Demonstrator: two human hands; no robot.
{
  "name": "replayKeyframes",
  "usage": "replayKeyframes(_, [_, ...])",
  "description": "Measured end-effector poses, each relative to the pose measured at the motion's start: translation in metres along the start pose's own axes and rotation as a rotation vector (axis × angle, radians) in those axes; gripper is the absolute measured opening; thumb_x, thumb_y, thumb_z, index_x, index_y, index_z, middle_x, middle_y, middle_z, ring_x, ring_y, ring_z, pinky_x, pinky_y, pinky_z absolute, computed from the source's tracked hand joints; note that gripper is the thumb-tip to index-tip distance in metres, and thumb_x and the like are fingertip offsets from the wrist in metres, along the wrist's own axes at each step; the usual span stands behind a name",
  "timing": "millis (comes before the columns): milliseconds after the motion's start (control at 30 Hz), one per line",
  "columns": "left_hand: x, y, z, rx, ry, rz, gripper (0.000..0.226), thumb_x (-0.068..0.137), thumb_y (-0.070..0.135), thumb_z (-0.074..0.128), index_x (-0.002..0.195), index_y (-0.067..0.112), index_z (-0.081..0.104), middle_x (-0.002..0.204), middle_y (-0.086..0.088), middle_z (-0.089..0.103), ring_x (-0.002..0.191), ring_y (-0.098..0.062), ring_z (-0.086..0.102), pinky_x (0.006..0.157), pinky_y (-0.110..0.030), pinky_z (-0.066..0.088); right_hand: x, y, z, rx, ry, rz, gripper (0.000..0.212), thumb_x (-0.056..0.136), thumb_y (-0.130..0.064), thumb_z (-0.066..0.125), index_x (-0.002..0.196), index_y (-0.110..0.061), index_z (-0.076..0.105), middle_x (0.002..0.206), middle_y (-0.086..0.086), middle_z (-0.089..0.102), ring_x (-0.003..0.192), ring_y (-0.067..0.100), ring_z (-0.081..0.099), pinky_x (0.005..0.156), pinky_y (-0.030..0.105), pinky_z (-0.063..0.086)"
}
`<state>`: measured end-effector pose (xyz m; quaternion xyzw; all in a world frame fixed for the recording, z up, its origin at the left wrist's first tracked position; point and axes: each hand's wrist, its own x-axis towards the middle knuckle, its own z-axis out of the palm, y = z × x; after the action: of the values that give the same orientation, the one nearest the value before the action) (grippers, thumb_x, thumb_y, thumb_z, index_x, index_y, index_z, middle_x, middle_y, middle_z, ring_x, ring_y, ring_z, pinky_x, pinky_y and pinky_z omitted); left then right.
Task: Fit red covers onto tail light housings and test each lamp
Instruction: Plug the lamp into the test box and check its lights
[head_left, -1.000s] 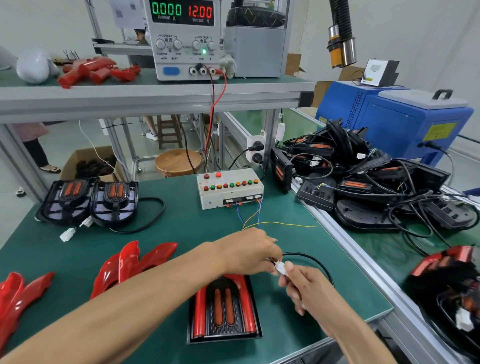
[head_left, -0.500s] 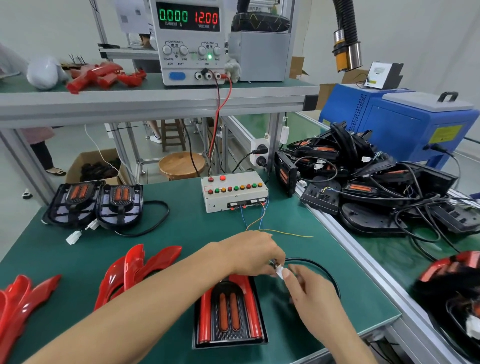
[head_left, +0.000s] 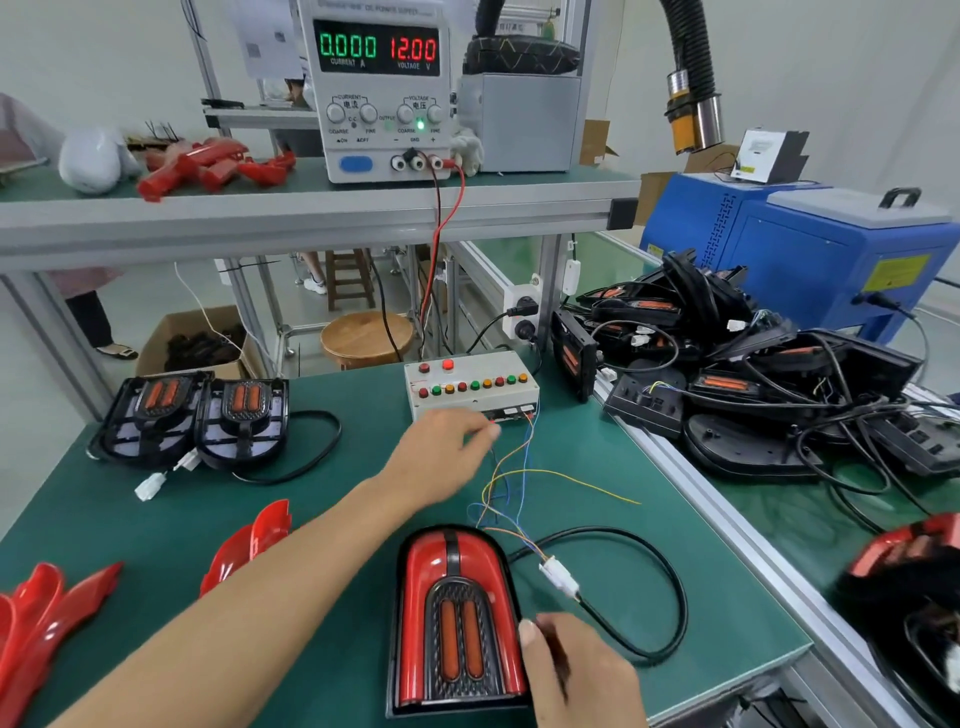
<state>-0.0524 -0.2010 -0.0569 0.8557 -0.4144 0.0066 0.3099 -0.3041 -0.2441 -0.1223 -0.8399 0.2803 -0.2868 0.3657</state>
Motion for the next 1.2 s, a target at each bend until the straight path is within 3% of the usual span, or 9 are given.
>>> replayKeyframes(133, [0.013,-0.03,-0.001,0.183,0.047,-0.13,0.026,0.102,0.02,0.052,0.11,0.014,0.075,0.118,-0.001,0.071,0.117,-0.026,0.056,0.098,-0.039,0.049,0.01,-0.005,-0.006,0.087,-0.142,0.143,0.028,0.089,-0.03,0.072,0.066,-0.044,0.068,0.059,-0.013,0.067,0.059,0.001,0.061,0.063,0.015,0.044])
replayKeyframes(200, [0.017,-0.039,0.001,0.276,0.008,-0.152,0.033,0.102,0.016,0.049,0.13,0.014,0.067,0.137,-0.002,0.06,0.127,-0.029,0.047,0.106,-0.039,0.043,0.013,-0.004,-0.007,0.104,-0.143,0.15,0.032,0.087,-0.025,0.076,0.061,-0.043,0.069,0.058,-0.013,0.066,0.059,0.0,0.061,0.064,0.016,0.044])
replayKeyframes(300, [0.024,-0.047,0.004,0.308,-0.027,-0.231,0.045,0.101,0.014,0.047,0.146,0.01,0.05,0.158,-0.005,0.037,0.135,-0.034,0.039,0.11,-0.044,0.041,0.018,-0.006,-0.007,0.156,-0.231,0.204,0.024,0.085,-0.03,0.078,0.069,-0.047,0.075,0.072,-0.016,0.074,0.073,-0.004,0.068,0.077,0.016,0.052])
replayKeyframes(400, [0.026,-0.052,0.008,0.311,-0.087,-0.257,0.052,0.102,0.012,0.046,0.153,0.01,0.039,0.167,-0.005,0.022,0.141,-0.036,0.035,0.112,-0.046,0.04,0.025,-0.007,-0.01,0.226,-0.422,0.246,0.018,0.089,-0.041,0.071,0.075,-0.053,0.074,0.076,-0.016,0.075,0.069,-0.006,0.067,0.07,0.008,0.047])
replayKeyframes(533, [0.029,-0.057,0.008,0.298,-0.111,-0.25,0.058,0.1,0.009,0.046,0.157,0.009,0.032,0.169,-0.008,0.018,0.145,-0.035,0.035,0.119,-0.043,0.033,0.035,-0.007,-0.012,0.27,-0.573,0.263,0.02,0.098,-0.036,0.062,0.084,-0.042,0.075,0.073,-0.011,0.072,0.063,-0.004,0.059,0.066,0.013,0.046])
replayKeyframes(733, [0.03,-0.059,0.005,0.331,-0.147,-0.235,0.061,0.101,0.01,0.047,0.159,0.009,0.028,0.17,-0.008,0.017,0.145,-0.037,0.037,0.12,-0.043,0.033,0.03,-0.004,-0.011,0.463,-0.458,0.328,0.025,0.104,-0.022,0.053,0.106,-0.037,0.073,0.065,0.0,0.07,0.044,0.015,0.053,0.043,0.022,0.041])
replayKeyframes(833, [0.028,-0.061,0.003,0.355,-0.174,-0.221,0.064,0.101,0.011,0.049,0.161,0.01,0.024,0.171,-0.006,0.014,0.146,-0.037,0.035,0.12,-0.044,0.032,0.026,-0.004,-0.009,0.498,-0.384,0.305,0.029,0.105,-0.022,0.051,0.114,-0.042,0.069,0.071,-0.003,0.071,0.046,0.015,0.052,0.044,0.023,0.044])
replayKeyframes(933, [0.028,-0.062,0.003,0.368,-0.184,-0.221,0.065,0.101,0.012,0.051,0.16,0.01,0.024,0.171,-0.006,0.013,0.147,-0.036,0.035,0.121,-0.045,0.032,0.021,-0.003,-0.005,0.481,-0.331,0.298,0.03,0.104,-0.025,0.051,0.12,-0.046,0.066,0.09,-0.011,0.074,0.052,0.009,0.055,0.048,0.021,0.046])
replayKeyframes(1200, [0.03,-0.06,-0.002,0.404,-0.228,-0.214,0.064,0.099,0.011,0.052,0.158,0.009,0.027,0.17,-0.009,0.015,0.148,-0.036,0.034,0.12,-0.047,0.034,0.017,0.003,-0.001,0.386,-0.334,0.26,0.034,0.105,-0.029,0.05,0.136,-0.039,0.059,0.103,0.0,0.073,0.059,-0.001,0.059,0.048,0.018,0.048])
